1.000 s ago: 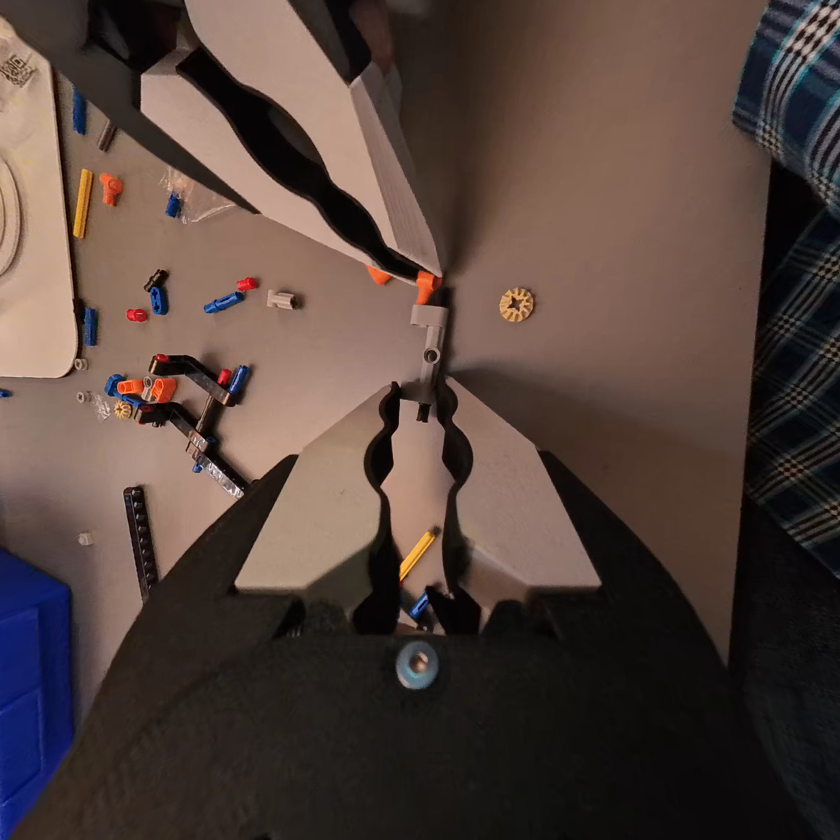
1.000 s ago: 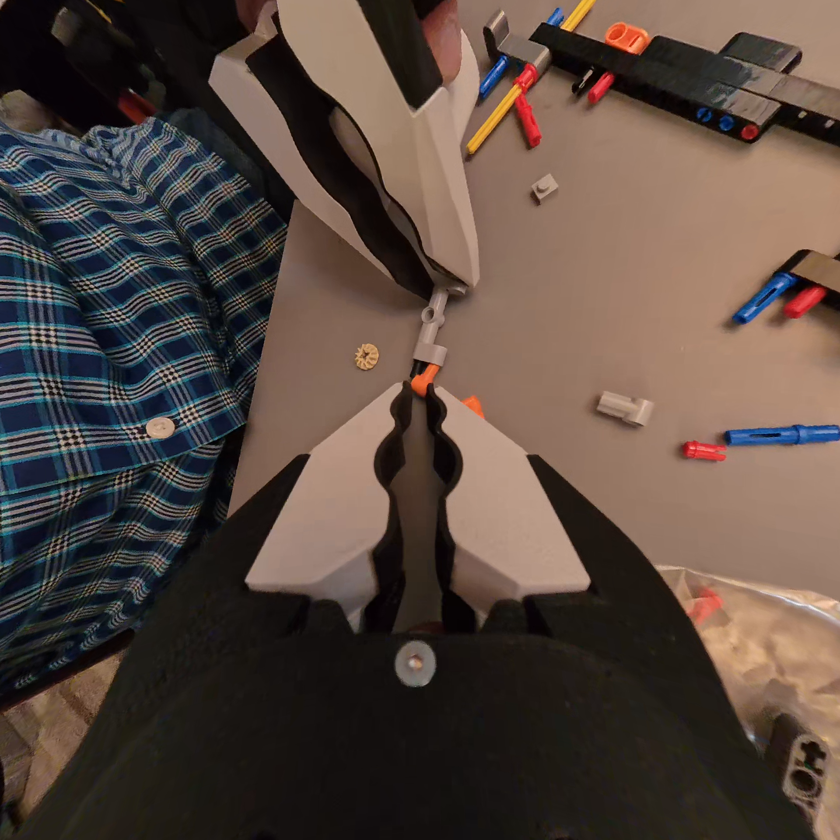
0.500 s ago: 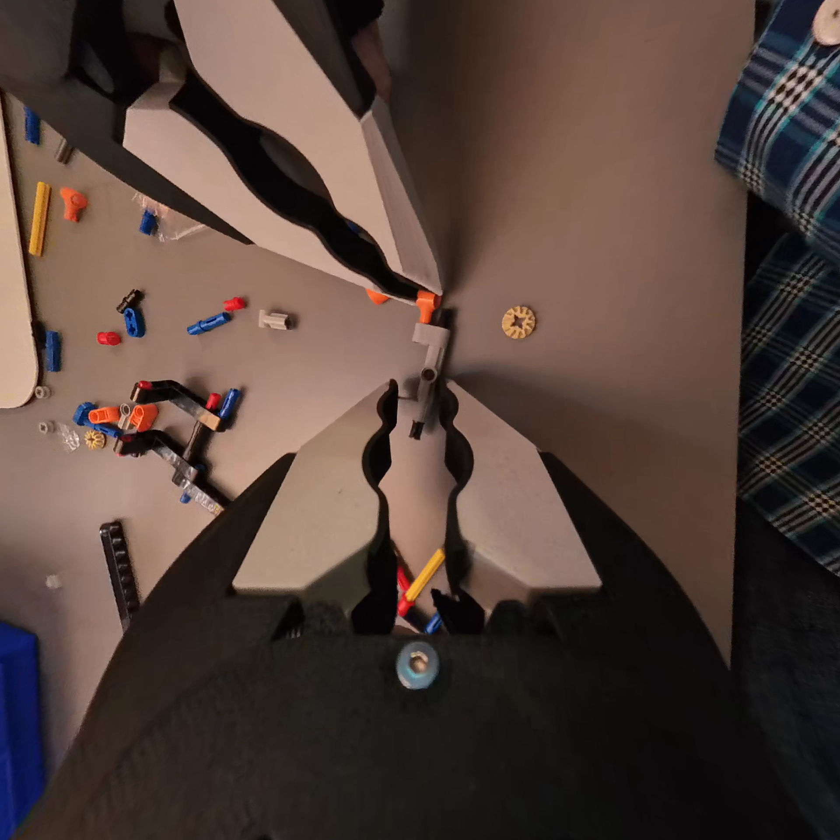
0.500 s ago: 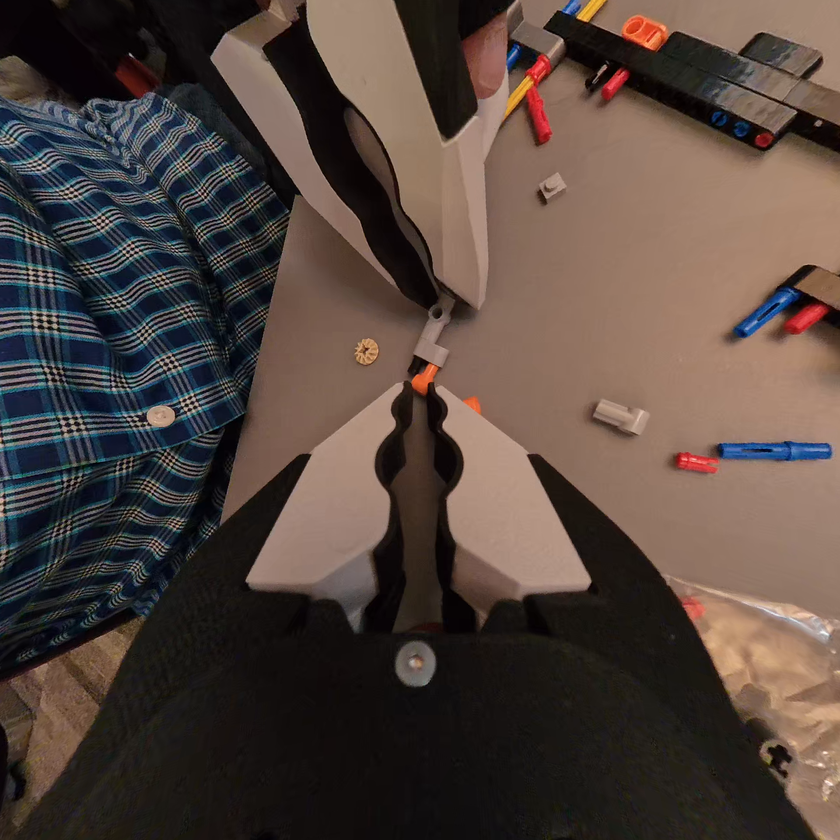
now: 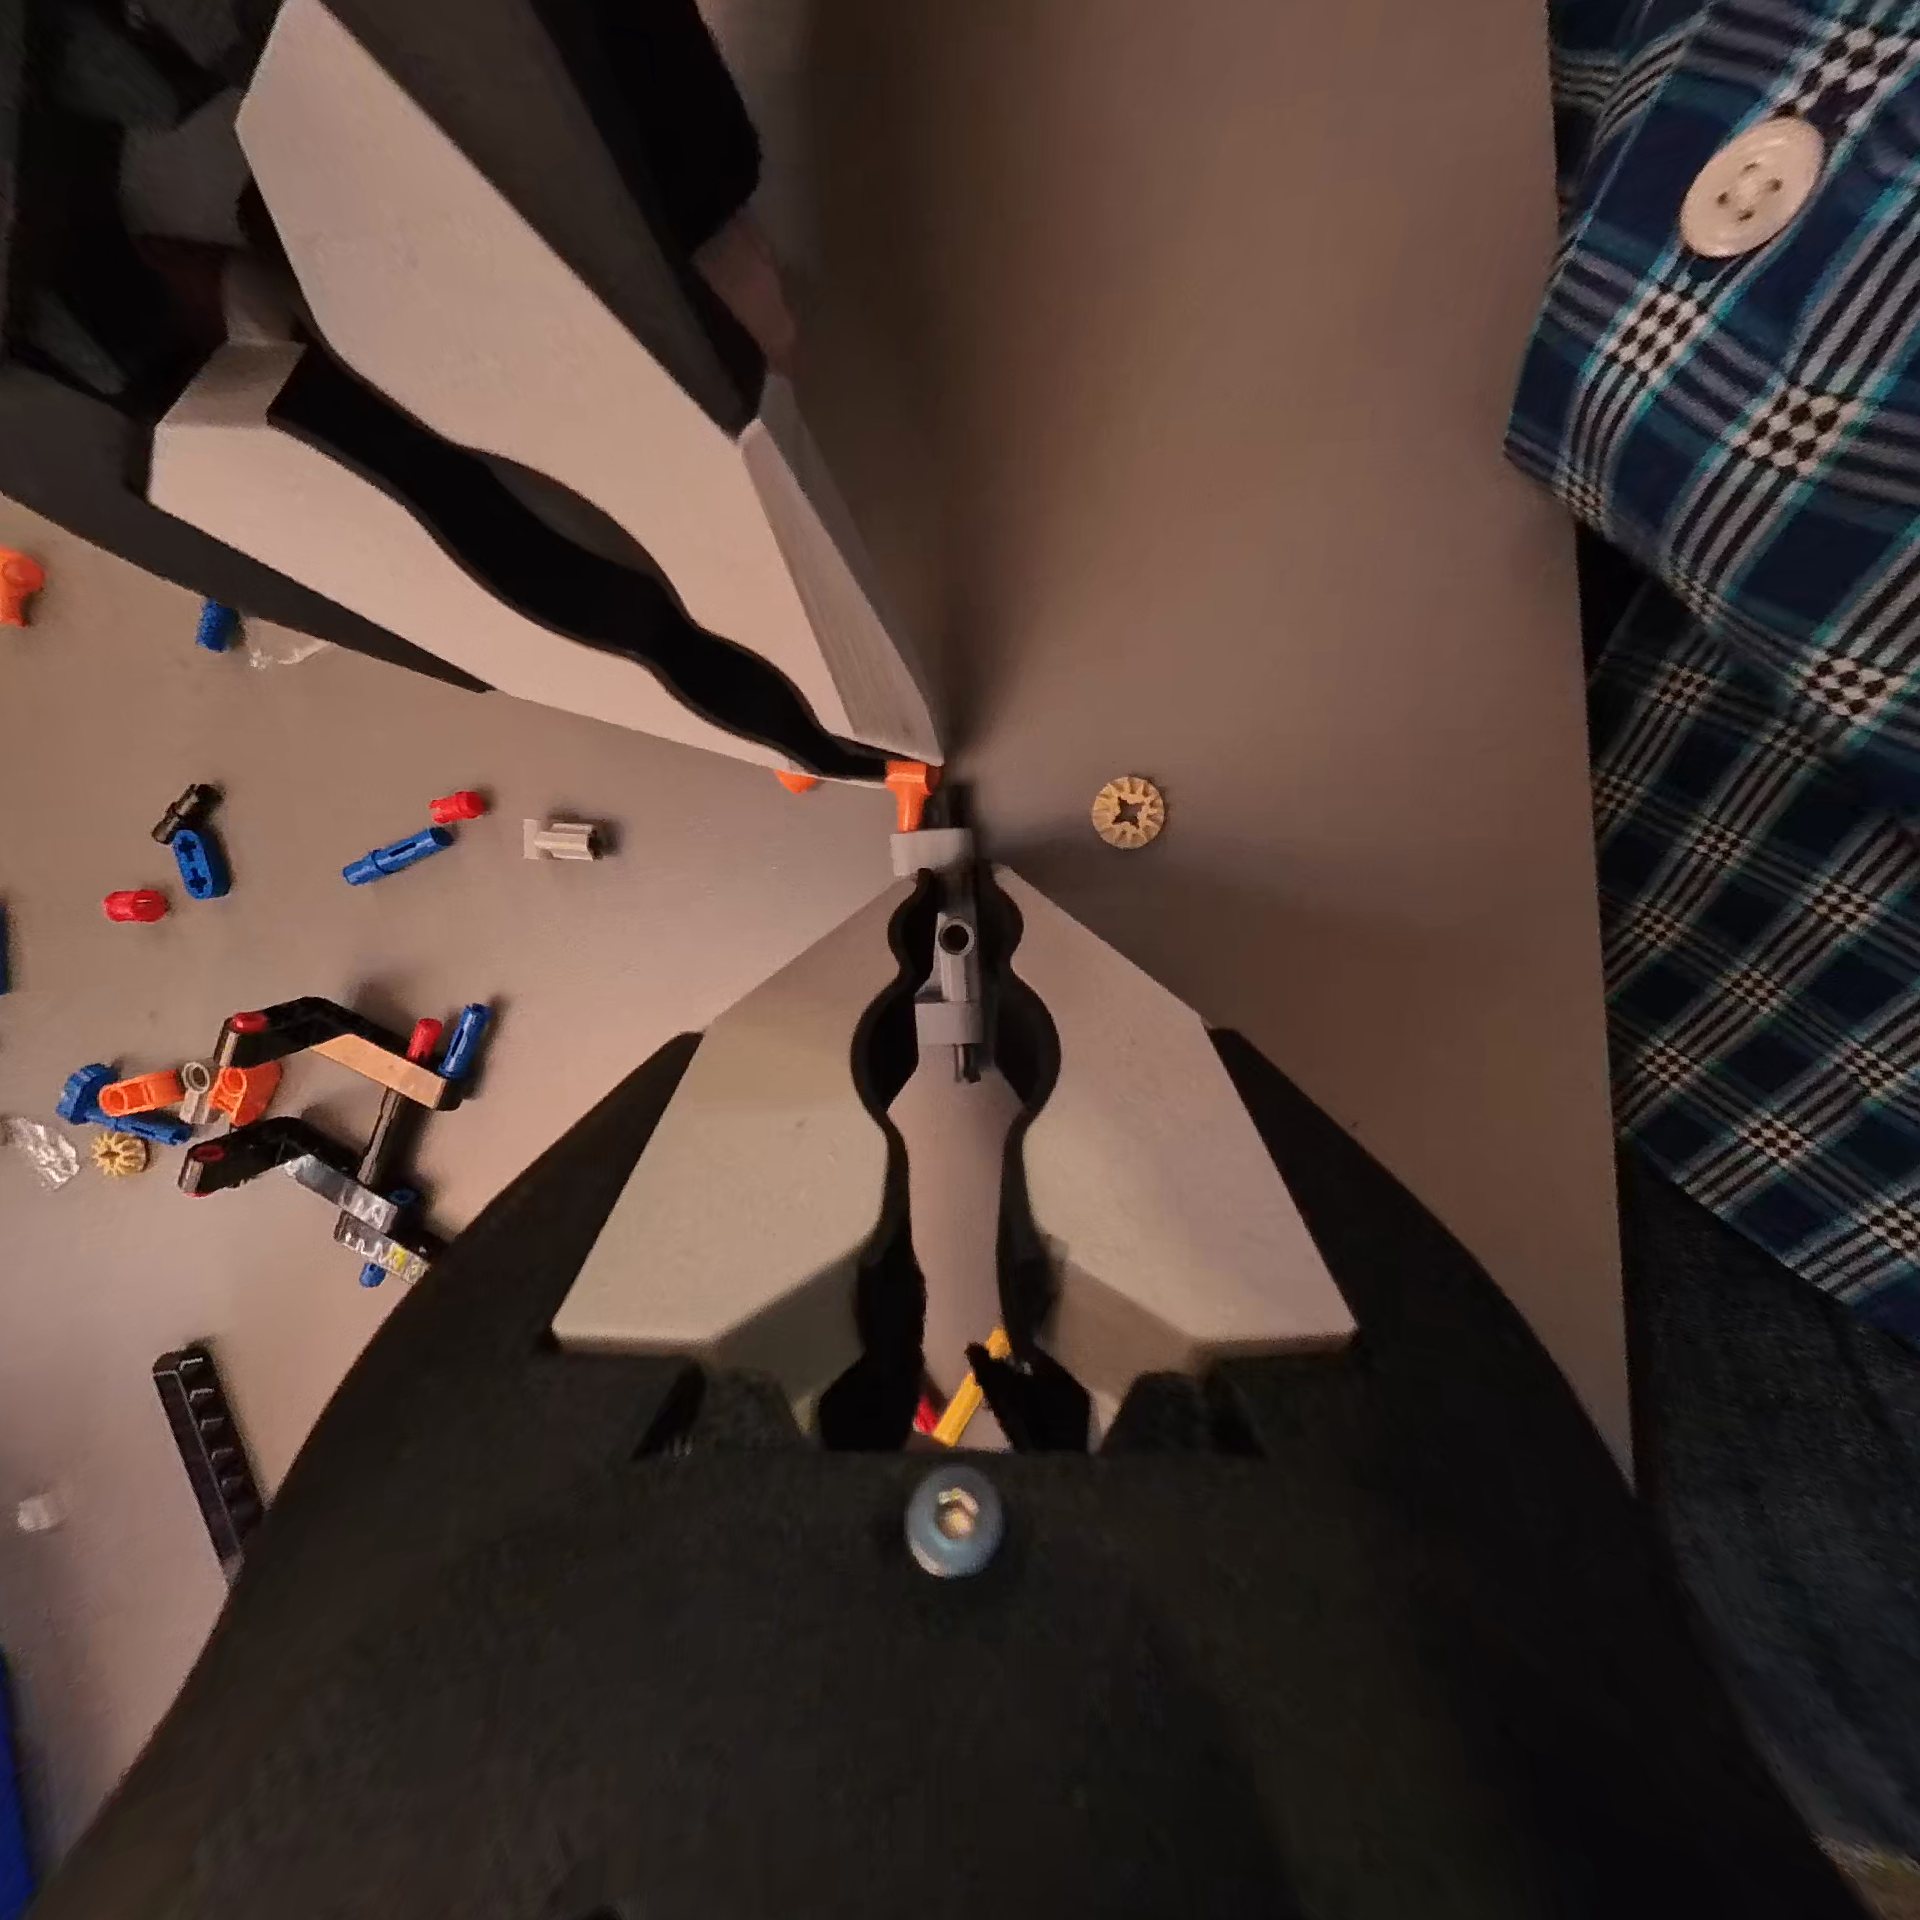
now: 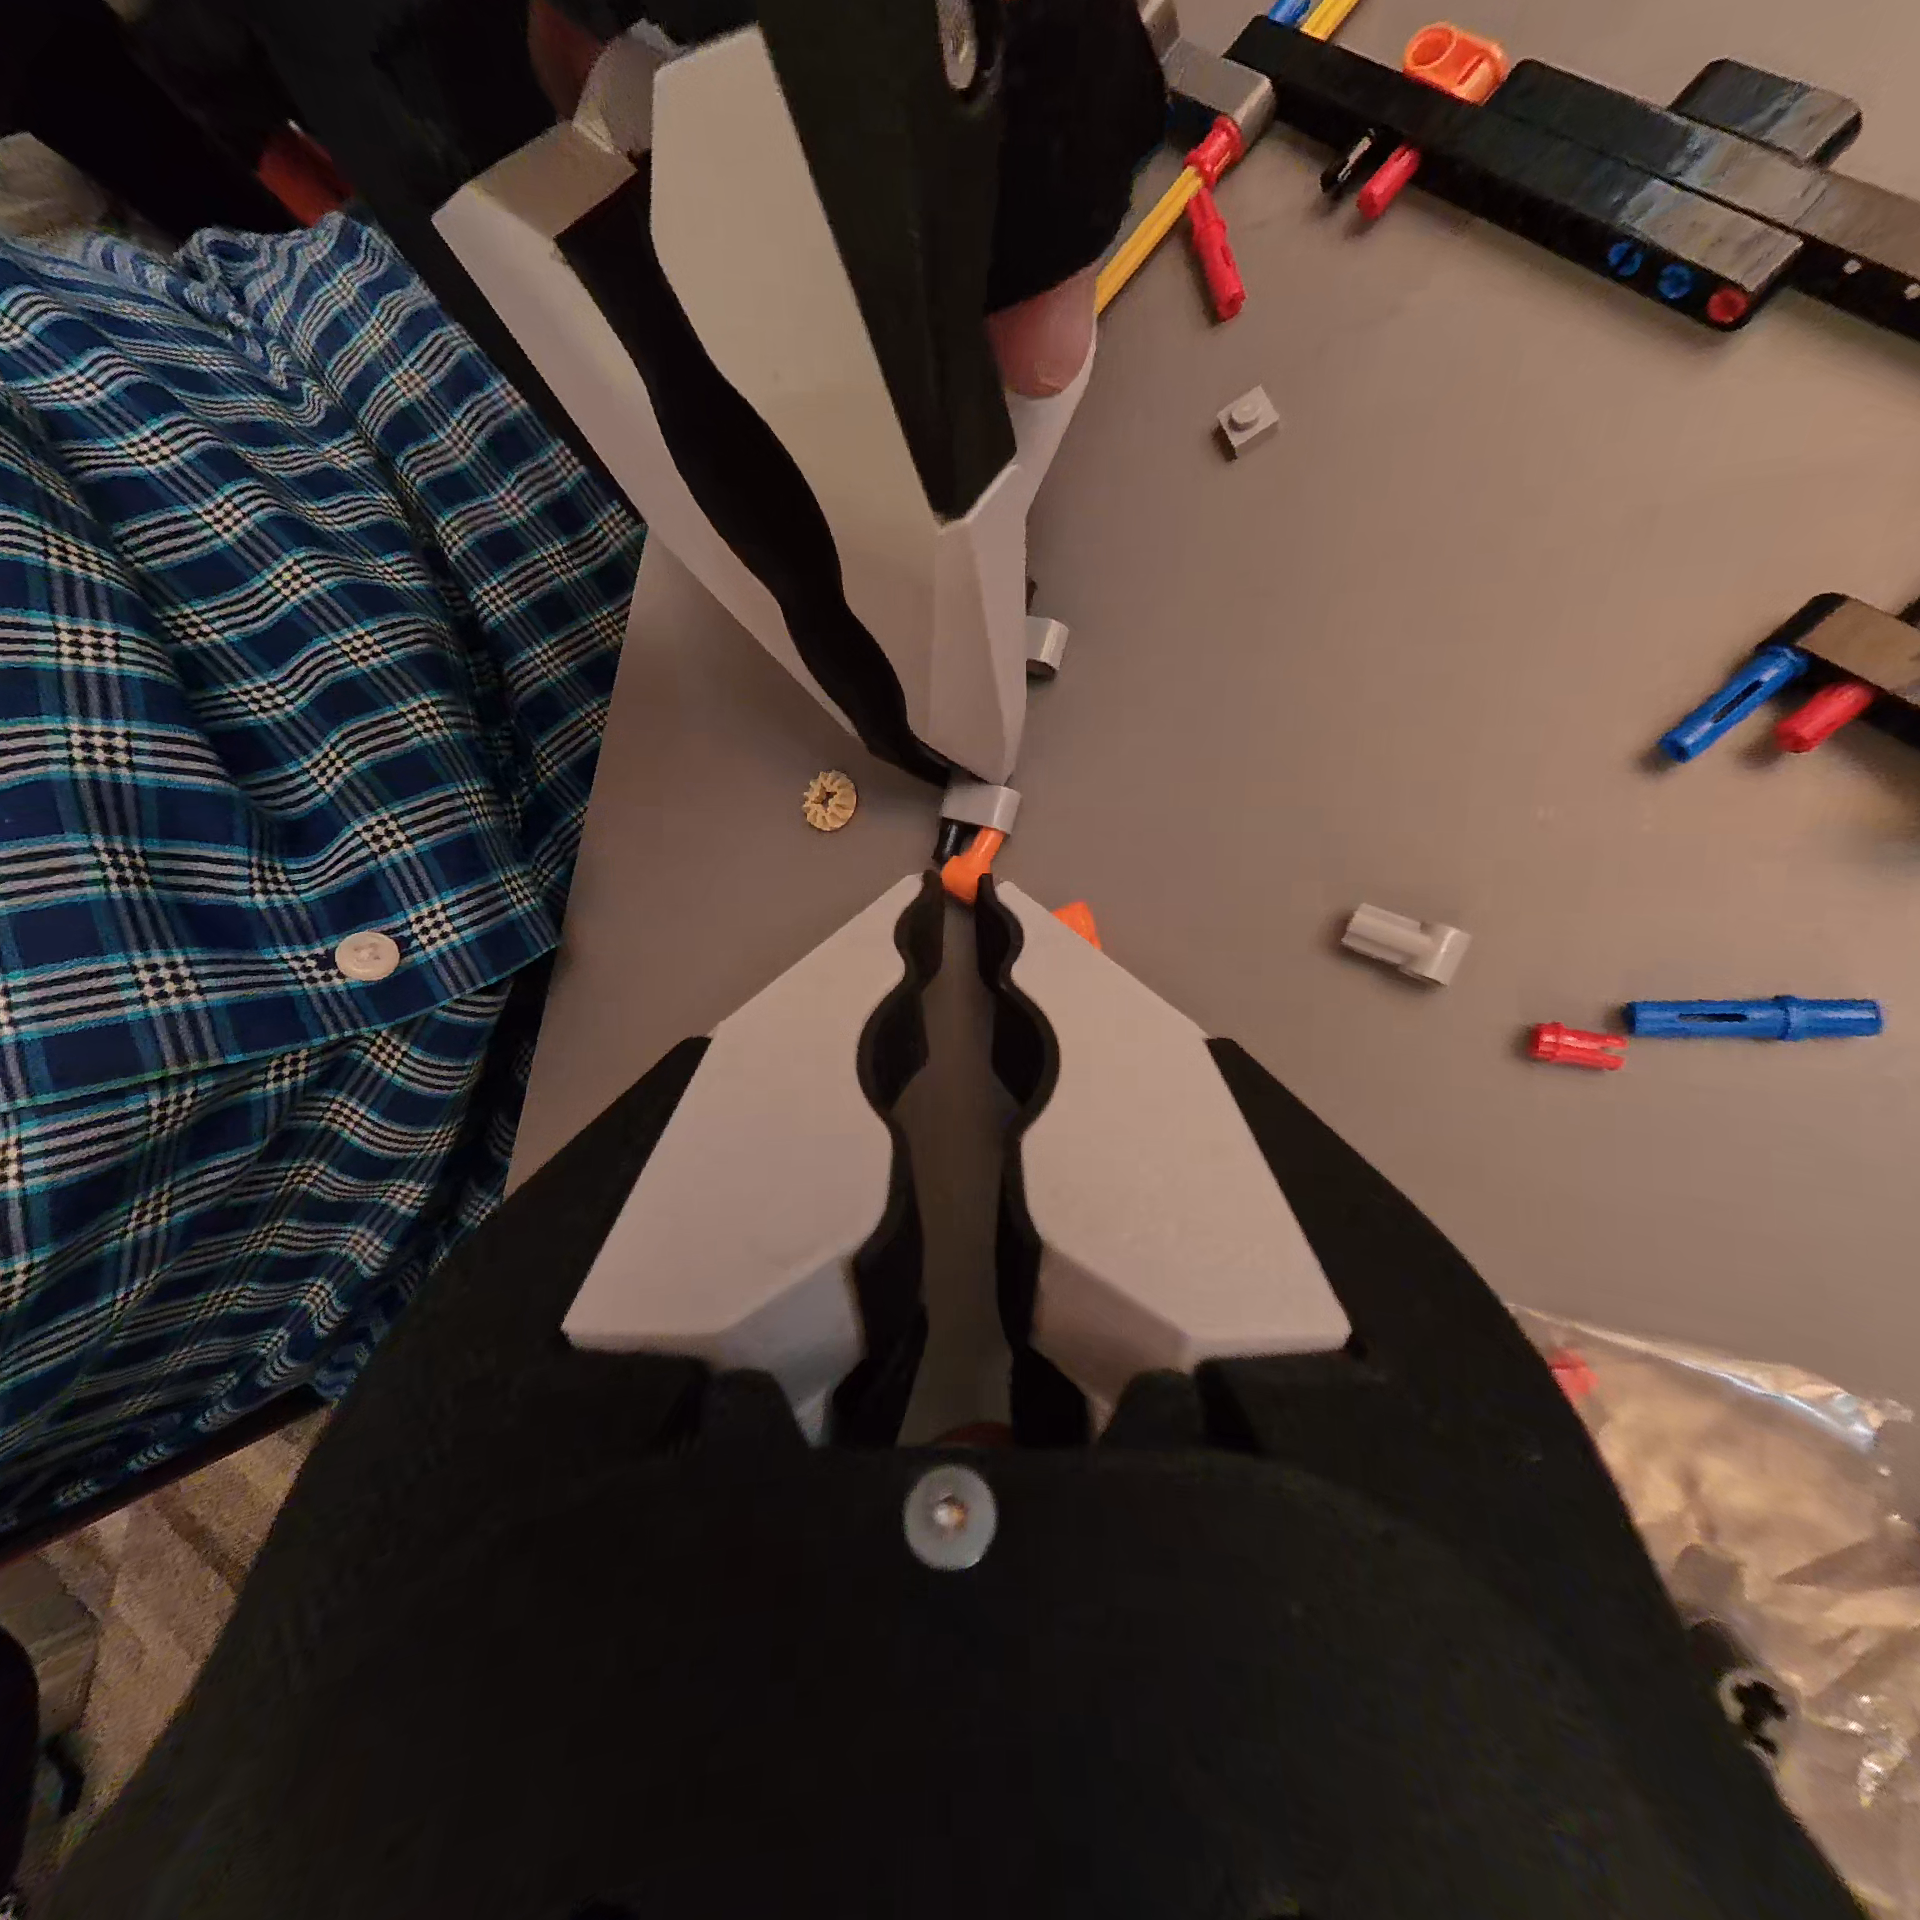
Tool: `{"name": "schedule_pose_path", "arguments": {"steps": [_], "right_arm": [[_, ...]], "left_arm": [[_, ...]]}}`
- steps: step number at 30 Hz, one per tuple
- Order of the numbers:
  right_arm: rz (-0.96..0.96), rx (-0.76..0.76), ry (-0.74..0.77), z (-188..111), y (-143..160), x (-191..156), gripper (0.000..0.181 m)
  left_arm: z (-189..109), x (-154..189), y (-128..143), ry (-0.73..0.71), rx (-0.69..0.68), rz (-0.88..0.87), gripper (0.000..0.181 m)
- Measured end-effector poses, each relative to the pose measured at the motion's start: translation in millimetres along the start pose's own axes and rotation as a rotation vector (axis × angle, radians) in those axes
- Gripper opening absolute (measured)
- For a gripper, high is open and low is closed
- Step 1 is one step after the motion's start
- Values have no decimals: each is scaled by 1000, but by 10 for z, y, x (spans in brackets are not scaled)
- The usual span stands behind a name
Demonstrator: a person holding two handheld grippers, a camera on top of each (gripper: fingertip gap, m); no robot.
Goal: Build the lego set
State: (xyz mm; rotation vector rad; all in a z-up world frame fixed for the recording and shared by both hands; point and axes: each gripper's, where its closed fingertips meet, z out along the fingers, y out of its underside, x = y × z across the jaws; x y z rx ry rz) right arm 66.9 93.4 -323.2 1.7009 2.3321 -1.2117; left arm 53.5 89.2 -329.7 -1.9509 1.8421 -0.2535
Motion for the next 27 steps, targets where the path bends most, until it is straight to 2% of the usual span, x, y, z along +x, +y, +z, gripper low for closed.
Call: {"name": "schedule_pose_path", "arguments": {"steps": [1,15,20,25,27], "right_arm": [[3,-9,-4,-3,5,0,4],[-77,-169,-115,-12,41,-25,3],[-59,-172,-144,-25,45,-20,3],[-76,-146,-147,-17,43,-22,3],[-75,-148,-142,-17,42,-20,3]], "left_arm": [[2,-1,-4,-9,5,11,4],[3,3,-32,-158,-11,173,4],[2,-10,-38,-242,-35,259,4],[0,-11,-40,-260,-15,259,4],[1,-12,-41,-232,-9,201,4]]}}
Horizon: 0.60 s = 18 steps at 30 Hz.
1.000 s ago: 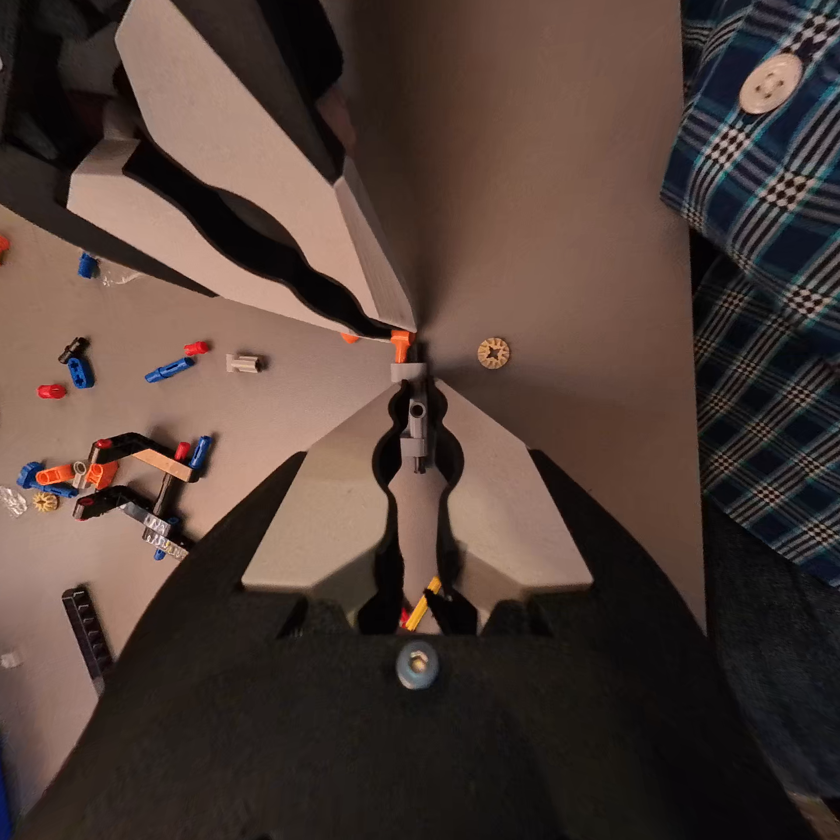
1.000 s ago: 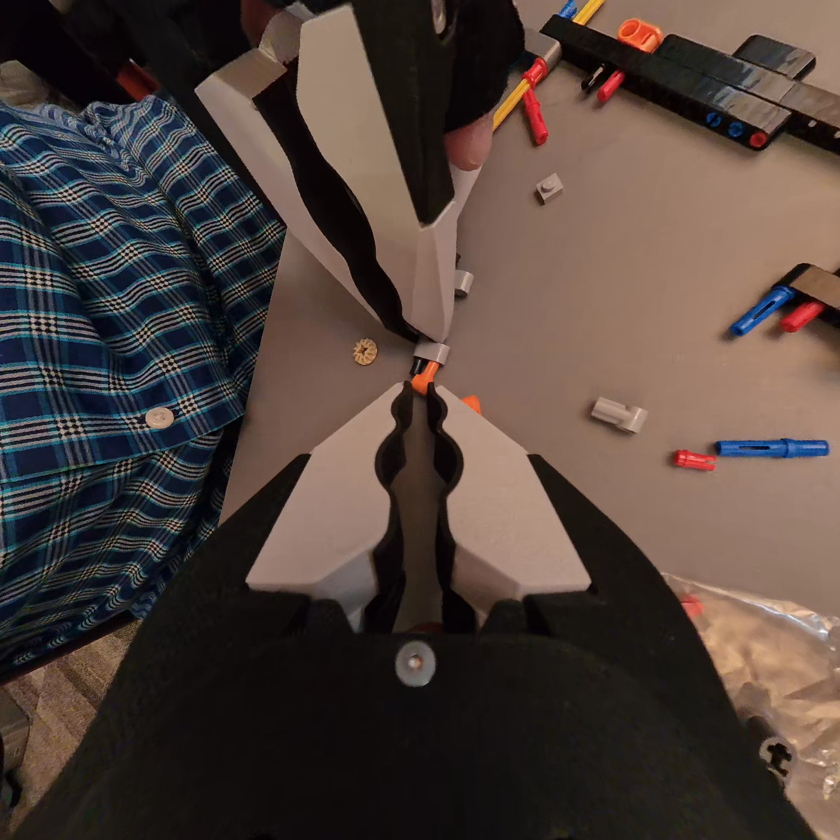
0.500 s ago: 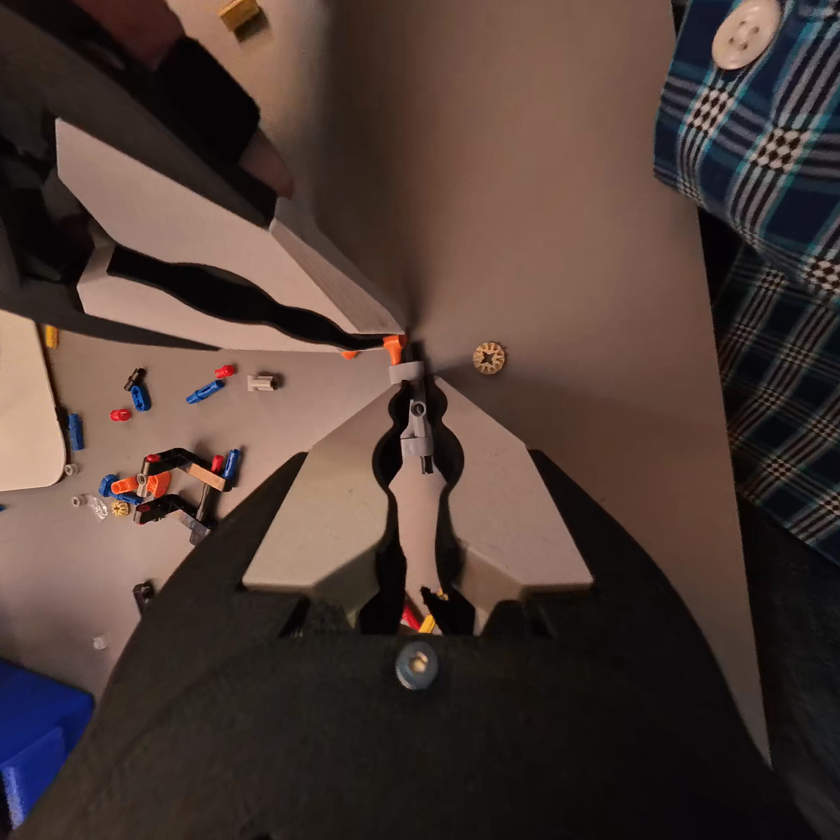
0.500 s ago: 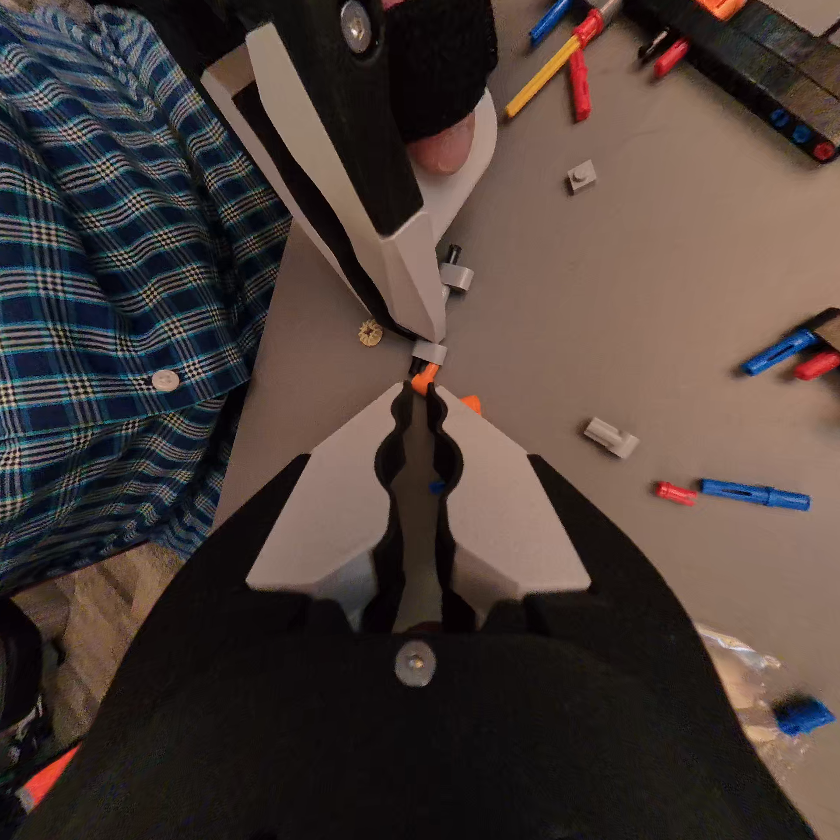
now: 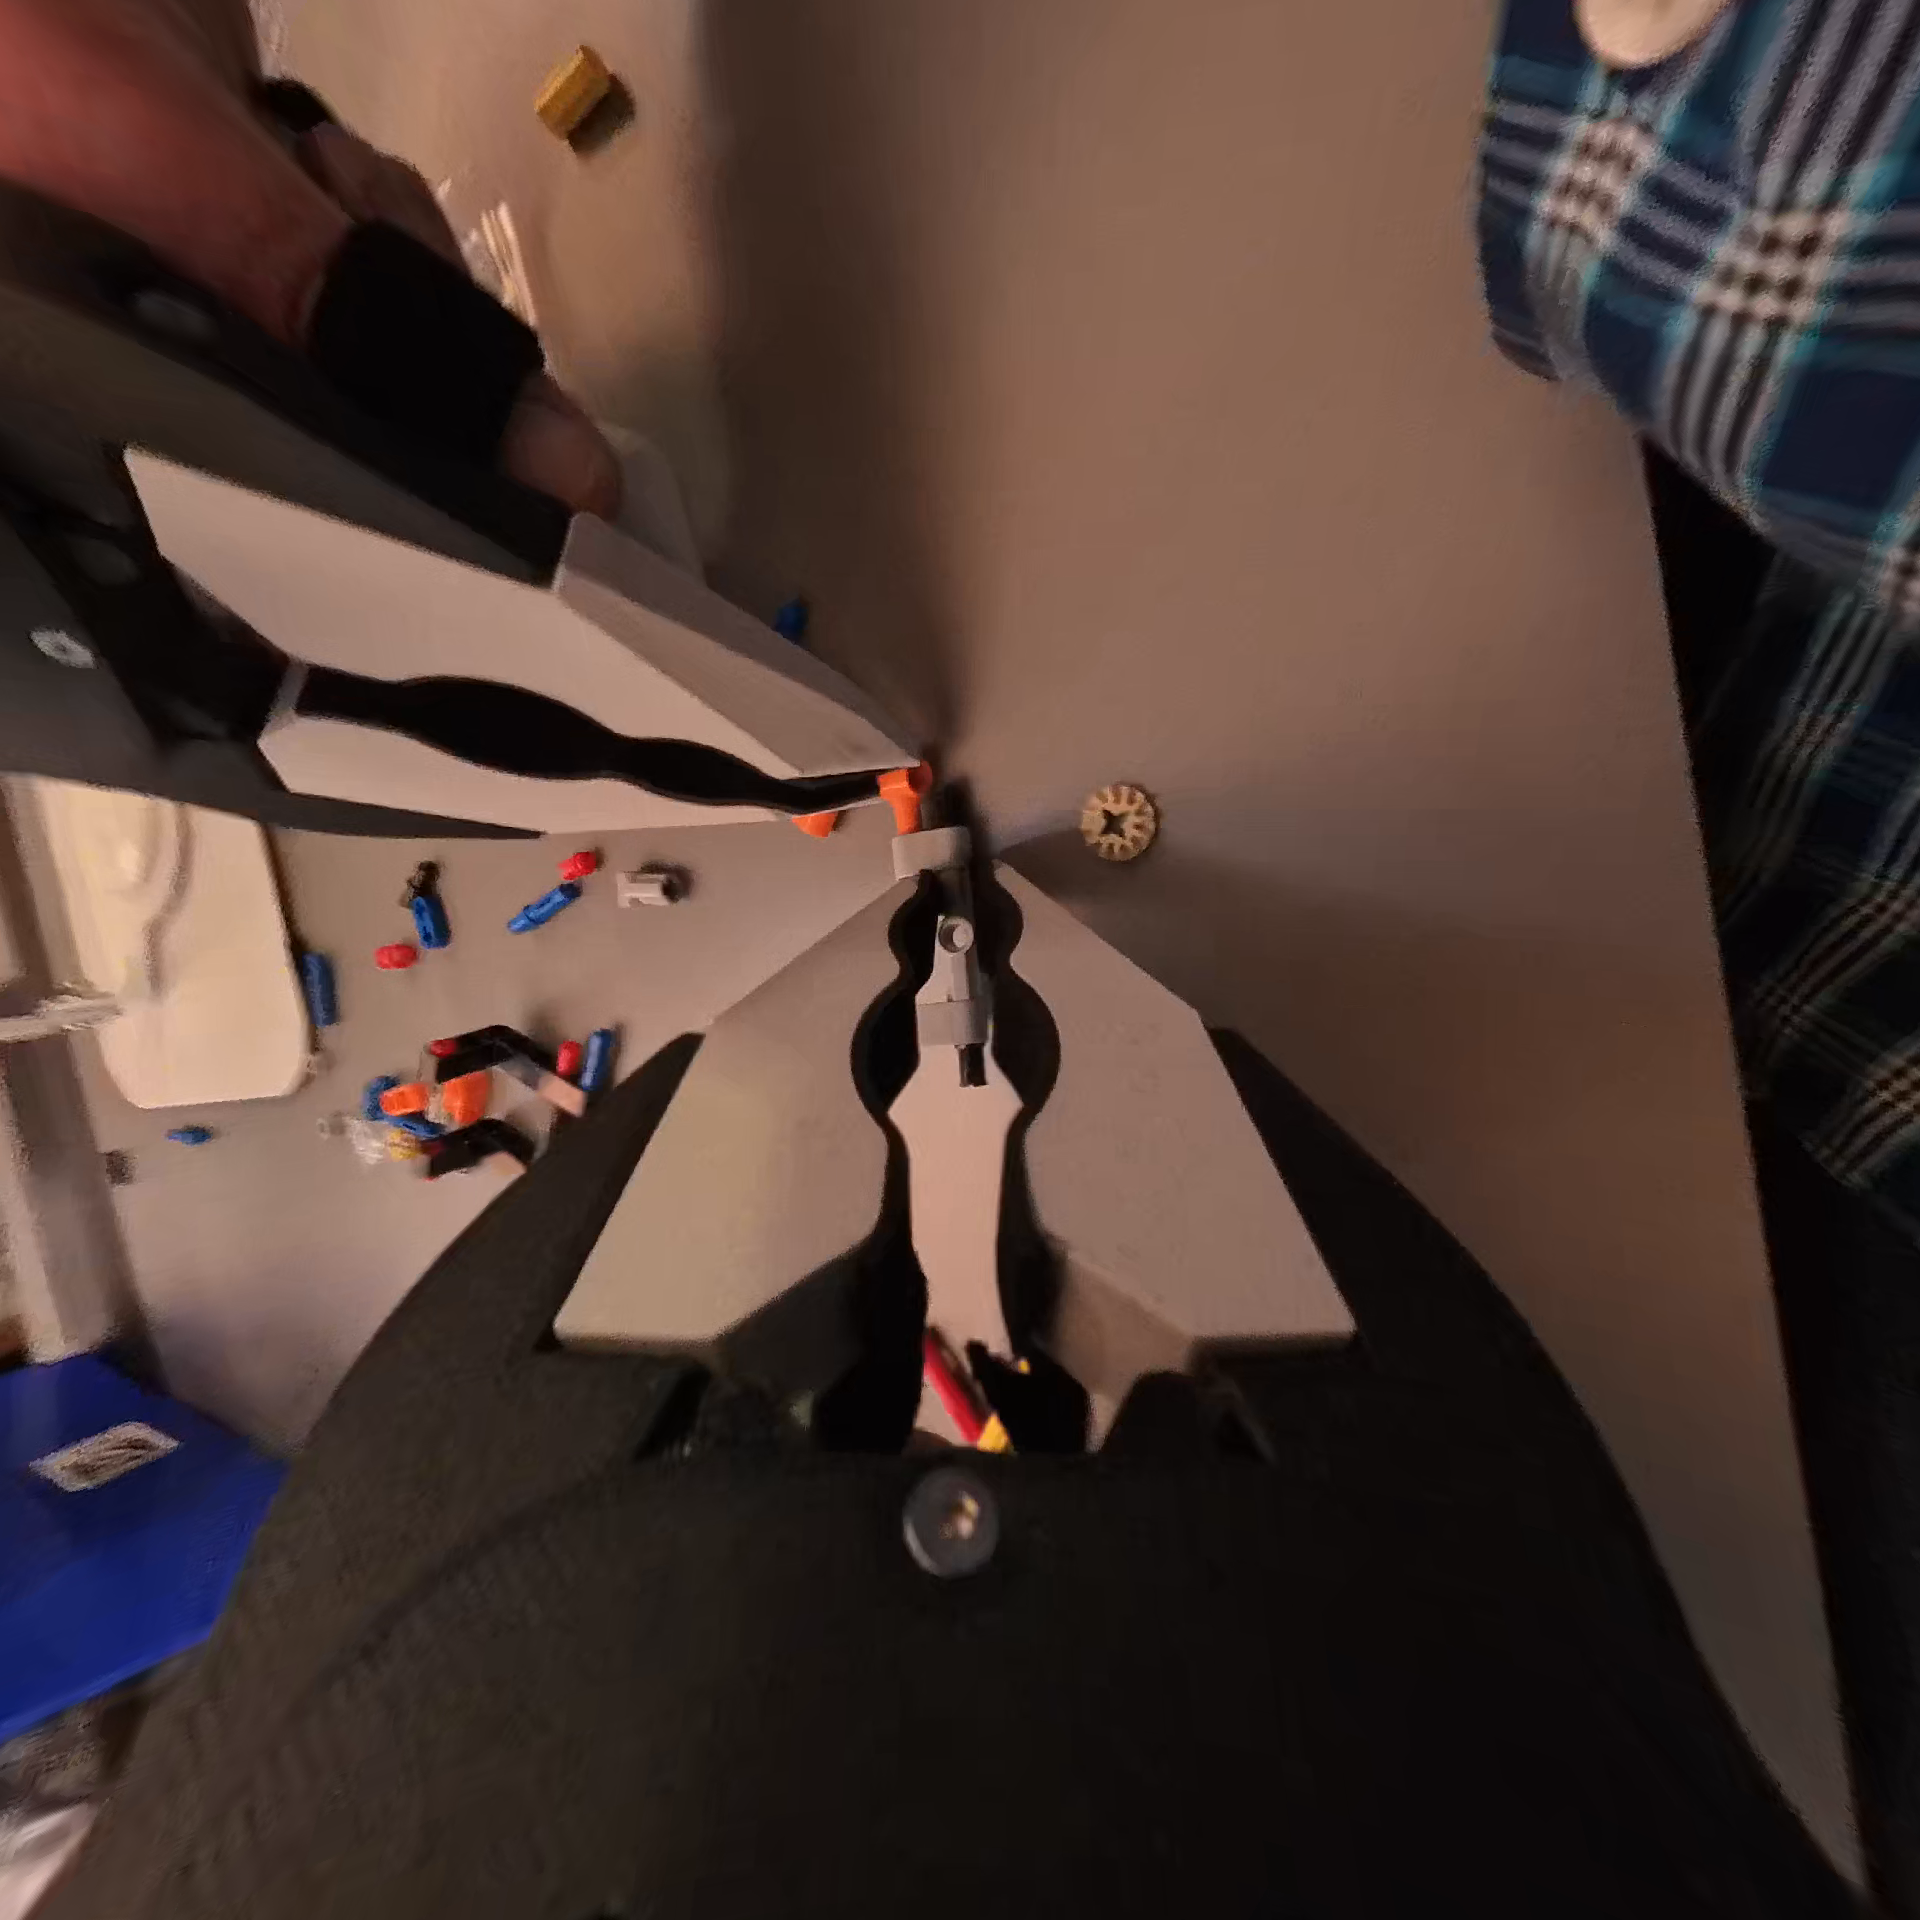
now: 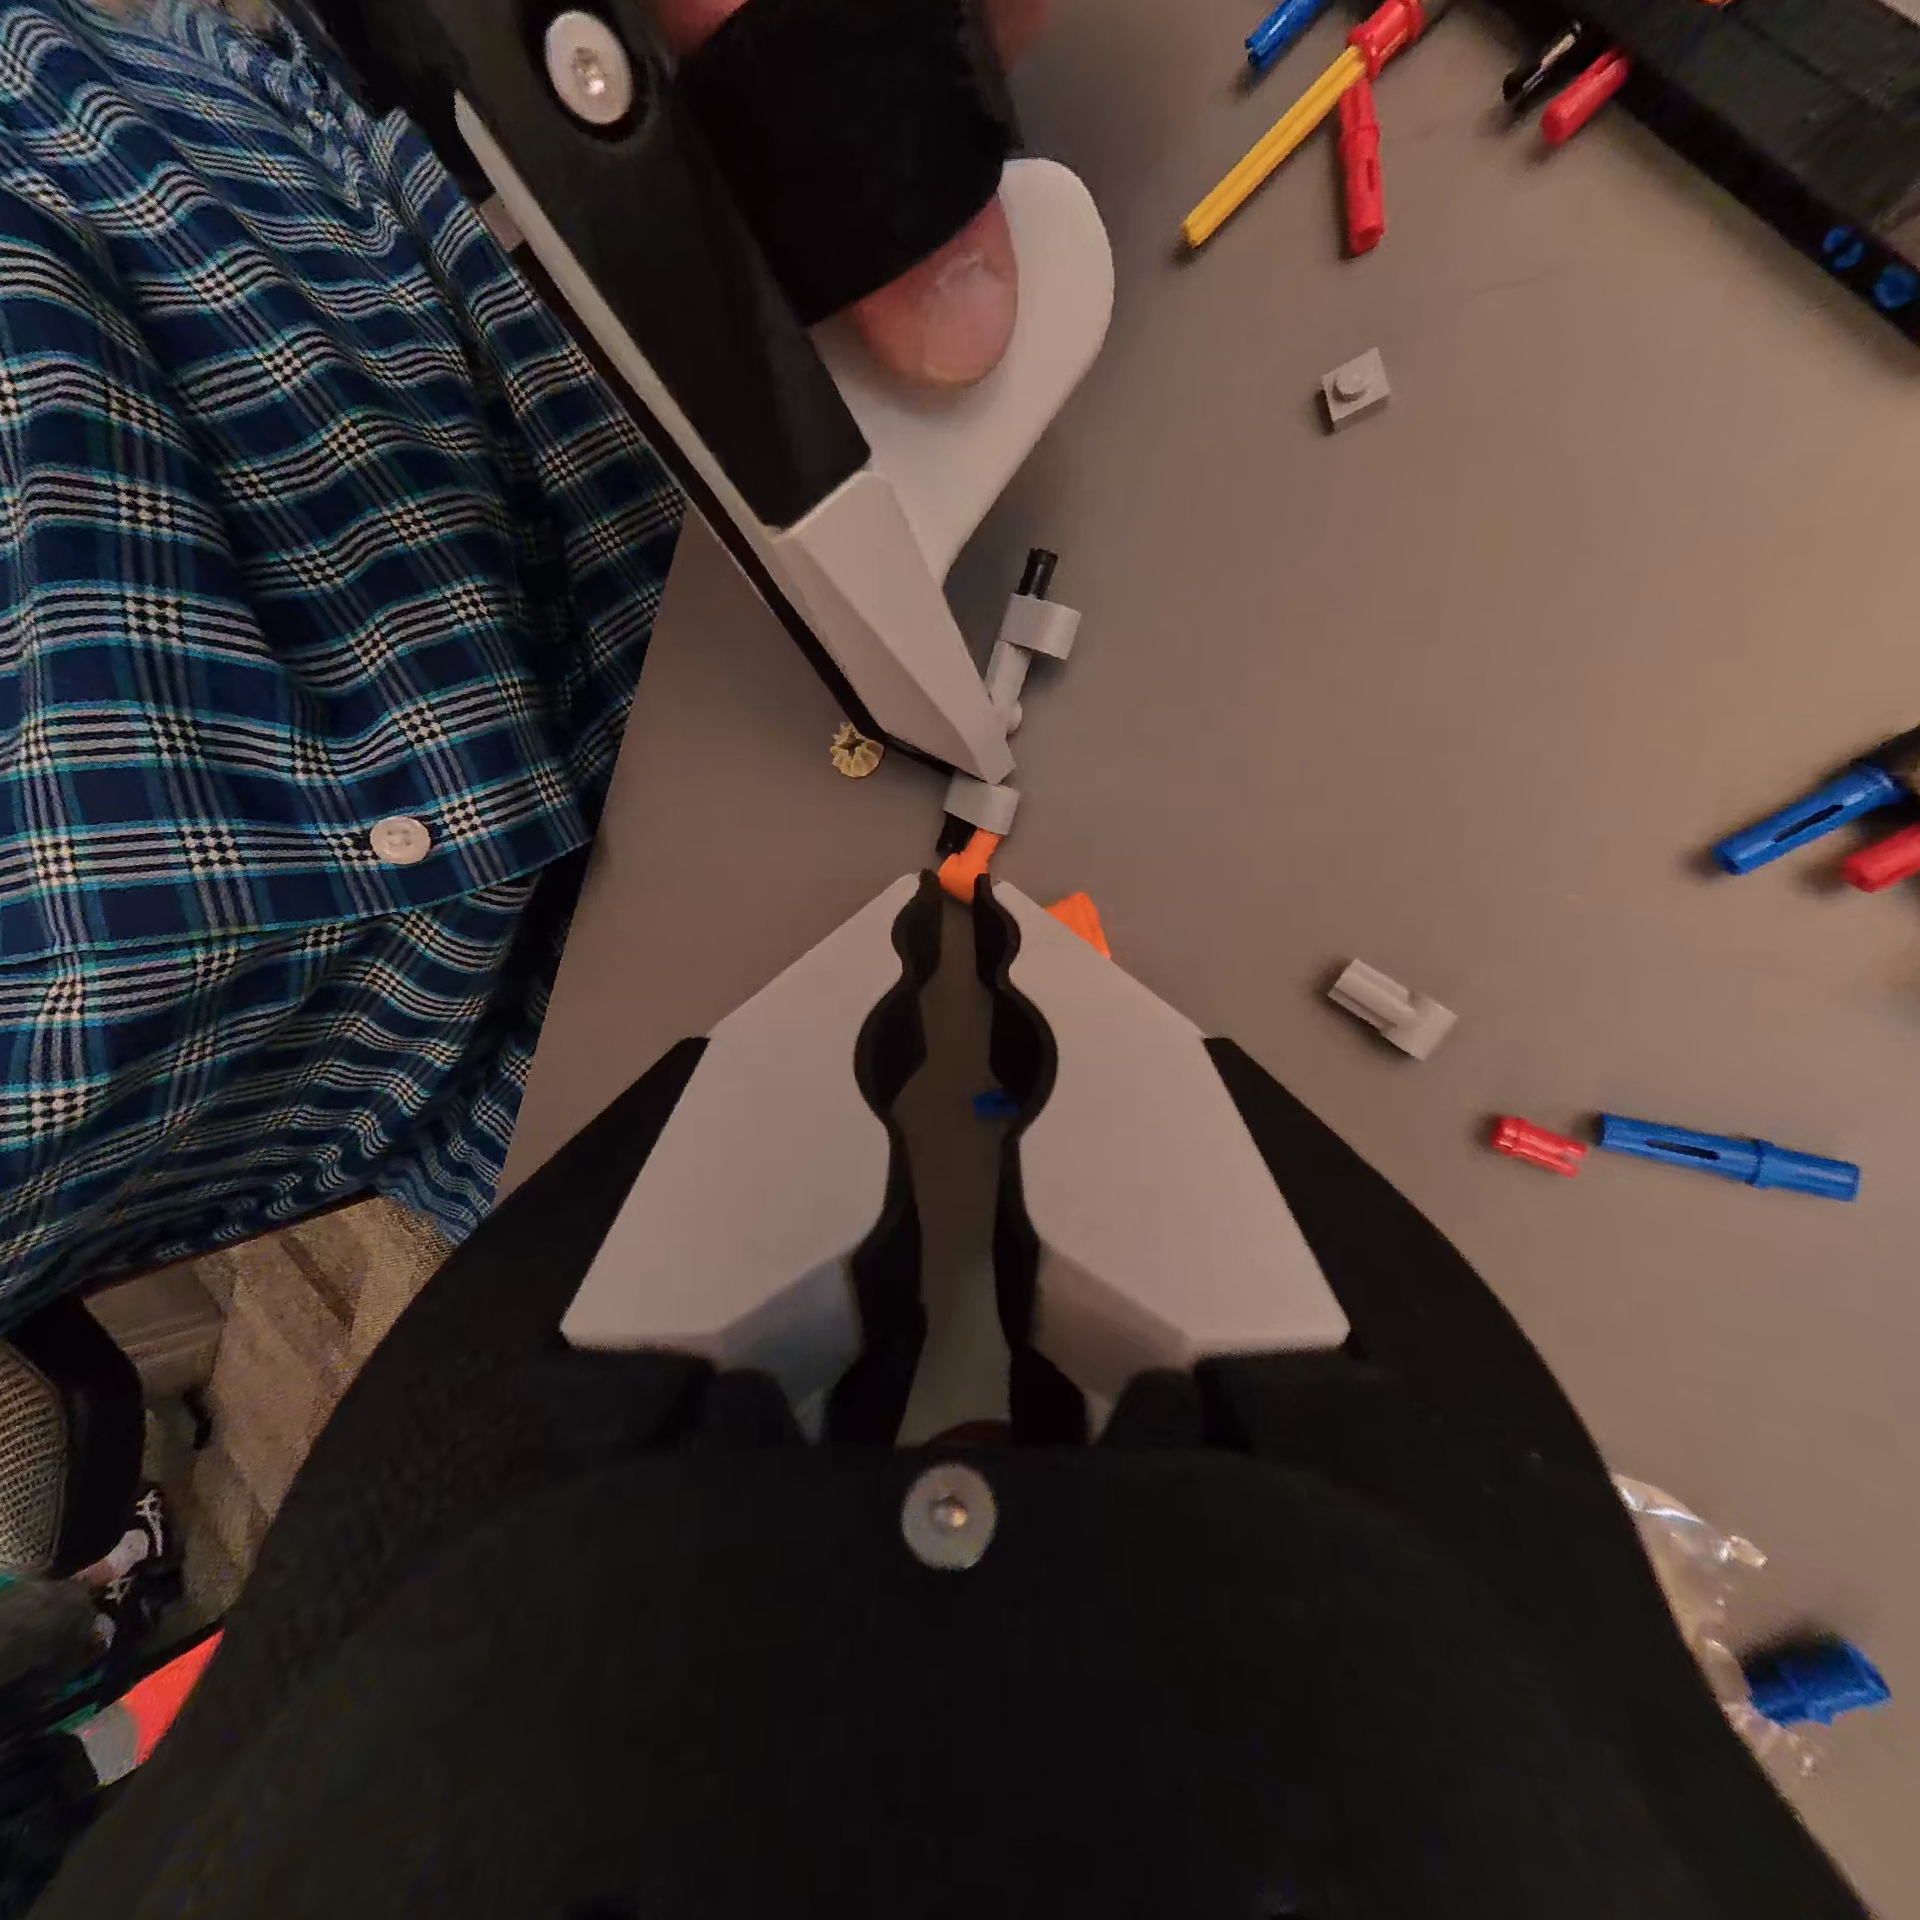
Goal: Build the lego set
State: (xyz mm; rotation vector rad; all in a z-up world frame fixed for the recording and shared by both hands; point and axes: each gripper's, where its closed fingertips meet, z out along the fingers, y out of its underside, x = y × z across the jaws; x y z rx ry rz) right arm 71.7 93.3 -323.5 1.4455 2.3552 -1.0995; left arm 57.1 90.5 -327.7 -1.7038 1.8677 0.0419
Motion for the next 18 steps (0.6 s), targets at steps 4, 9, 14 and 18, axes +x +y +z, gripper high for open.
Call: {"name": "schedule_pose_path", "arguments": {"steps": [4,9,14,18], "right_arm": [[15,11,5,-2,-7,9,3],[20,10,9,0,-6,9,3],[38,28,7,2,-22,15,3],[37,33,9,10,-28,11,4]], "left_arm": [[-1,-10,9,35,19,-95,5],[2,-70,14,76,36,-210,21],[-7,-4,14,211,30,-268,21],[-10,40,29,323,16,-313,8]]}}
